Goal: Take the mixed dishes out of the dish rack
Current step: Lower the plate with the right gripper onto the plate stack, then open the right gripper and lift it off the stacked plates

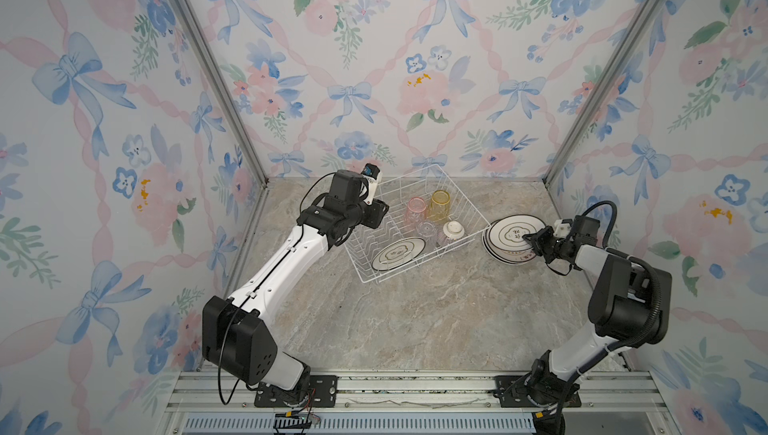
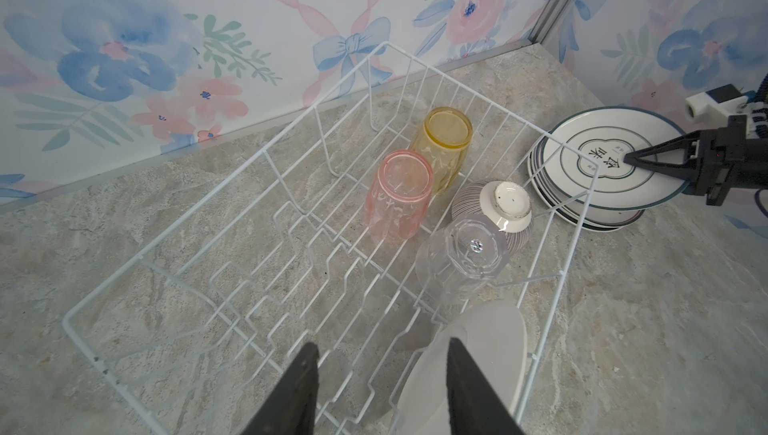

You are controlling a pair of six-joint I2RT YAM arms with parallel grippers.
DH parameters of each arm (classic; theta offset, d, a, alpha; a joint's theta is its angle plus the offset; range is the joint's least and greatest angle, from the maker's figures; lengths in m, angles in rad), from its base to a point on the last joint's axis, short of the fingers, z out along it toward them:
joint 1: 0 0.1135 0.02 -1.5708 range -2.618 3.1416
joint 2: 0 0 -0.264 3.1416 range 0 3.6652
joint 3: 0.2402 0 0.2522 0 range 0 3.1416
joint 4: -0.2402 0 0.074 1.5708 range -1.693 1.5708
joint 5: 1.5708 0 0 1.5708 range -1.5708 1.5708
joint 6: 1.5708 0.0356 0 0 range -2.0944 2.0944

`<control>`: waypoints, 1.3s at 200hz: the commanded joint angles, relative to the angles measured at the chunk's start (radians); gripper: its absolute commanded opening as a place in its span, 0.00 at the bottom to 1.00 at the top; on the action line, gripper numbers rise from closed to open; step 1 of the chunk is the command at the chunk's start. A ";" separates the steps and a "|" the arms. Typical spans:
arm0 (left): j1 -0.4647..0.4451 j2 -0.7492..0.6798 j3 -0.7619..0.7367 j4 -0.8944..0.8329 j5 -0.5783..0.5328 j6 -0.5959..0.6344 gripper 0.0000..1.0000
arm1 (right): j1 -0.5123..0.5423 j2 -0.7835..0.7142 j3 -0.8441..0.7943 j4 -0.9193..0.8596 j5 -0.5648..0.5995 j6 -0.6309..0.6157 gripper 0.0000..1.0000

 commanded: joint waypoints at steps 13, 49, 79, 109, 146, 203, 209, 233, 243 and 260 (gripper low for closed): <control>0.000 -0.038 -0.017 -0.017 -0.008 0.024 0.46 | 0.011 0.027 0.016 -0.009 -0.011 -0.021 0.13; 0.001 -0.047 -0.029 -0.017 -0.004 0.024 0.46 | 0.011 0.009 0.035 -0.115 0.010 -0.100 0.34; 0.000 -0.052 -0.037 -0.017 -0.003 0.028 0.46 | 0.011 -0.017 0.069 -0.234 0.050 -0.173 0.49; 0.000 -0.051 -0.044 -0.017 -0.005 0.034 0.46 | 0.030 -0.056 0.132 -0.411 0.156 -0.289 0.60; 0.001 -0.044 -0.052 -0.017 -0.008 0.039 0.46 | 0.070 -0.063 0.208 -0.581 0.311 -0.411 0.68; 0.005 -0.046 -0.062 -0.017 -0.008 0.048 0.46 | 0.127 0.024 0.273 -0.674 0.484 -0.482 0.76; 0.005 -0.047 -0.063 -0.017 -0.009 0.048 0.46 | 0.131 0.031 0.277 -0.678 0.494 -0.486 0.76; 0.007 -0.054 -0.069 -0.020 -0.011 0.051 0.46 | 0.138 0.057 0.287 -0.678 0.496 -0.488 0.79; 0.009 -0.056 -0.069 -0.022 -0.011 0.050 0.46 | 0.139 0.067 0.293 -0.679 0.498 -0.488 0.80; 0.010 -0.053 -0.070 -0.022 -0.007 0.051 0.46 | 0.142 0.080 0.299 -0.679 0.502 -0.485 0.82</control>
